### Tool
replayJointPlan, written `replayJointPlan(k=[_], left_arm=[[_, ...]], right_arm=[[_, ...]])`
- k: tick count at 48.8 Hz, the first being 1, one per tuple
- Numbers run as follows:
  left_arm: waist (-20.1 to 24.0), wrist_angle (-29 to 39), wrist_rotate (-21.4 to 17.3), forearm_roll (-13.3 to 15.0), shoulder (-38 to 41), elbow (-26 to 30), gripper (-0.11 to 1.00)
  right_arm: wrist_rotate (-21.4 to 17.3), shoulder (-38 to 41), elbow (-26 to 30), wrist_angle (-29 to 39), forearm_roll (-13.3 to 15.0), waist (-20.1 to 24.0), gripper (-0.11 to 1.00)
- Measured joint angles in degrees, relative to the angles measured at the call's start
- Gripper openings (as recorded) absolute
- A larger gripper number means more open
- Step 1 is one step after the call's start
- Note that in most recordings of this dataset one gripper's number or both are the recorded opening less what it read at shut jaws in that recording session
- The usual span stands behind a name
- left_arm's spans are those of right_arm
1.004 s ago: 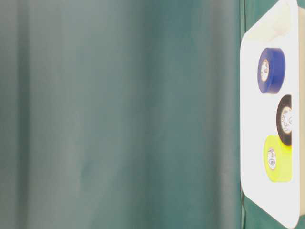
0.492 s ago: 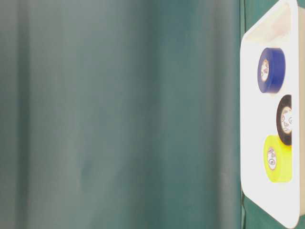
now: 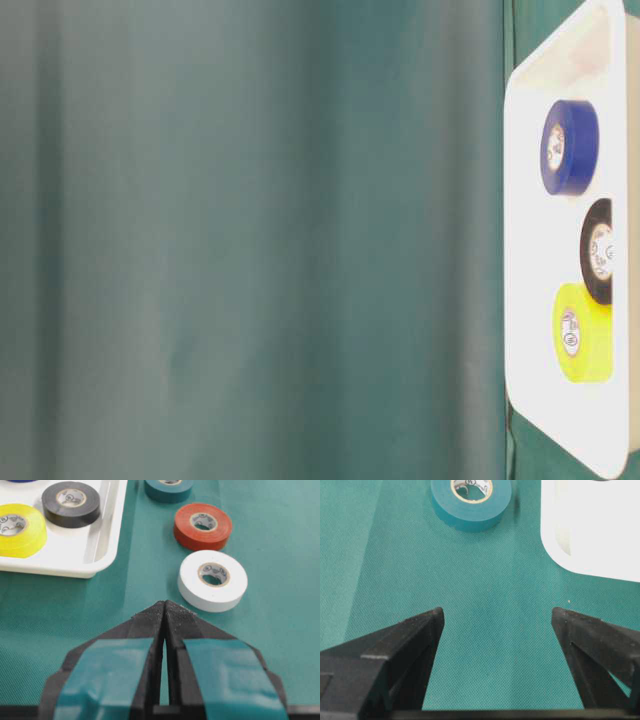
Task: Put the tape into the white case with the right arm.
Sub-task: 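Move the right gripper down onto the teal tape roll's core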
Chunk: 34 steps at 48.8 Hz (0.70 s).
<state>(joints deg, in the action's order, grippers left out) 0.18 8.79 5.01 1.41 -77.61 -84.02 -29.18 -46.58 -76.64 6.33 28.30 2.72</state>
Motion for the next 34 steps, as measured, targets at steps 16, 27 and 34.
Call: replayJointPlan(k=[16, 27, 34], left_arm=[[0.0, 0.0, 0.0, 0.0, 0.0, 0.0, 0.0], [-0.09, 0.0, 0.0, 0.0, 0.0, 0.0, 0.0], [-0.09, 0.0, -0.09, 0.0, 0.0, 0.0, 0.0]], right_arm=[[0.18, 4.92, 2.02, -1.67, 0.53, 0.53, 0.65], [0.35, 12.66, 6.24, -4.31, 1.76, 1.32, 0.65], [0.7, 19.07, 9.76, -6.15, 2.02, 1.67, 0.65]])
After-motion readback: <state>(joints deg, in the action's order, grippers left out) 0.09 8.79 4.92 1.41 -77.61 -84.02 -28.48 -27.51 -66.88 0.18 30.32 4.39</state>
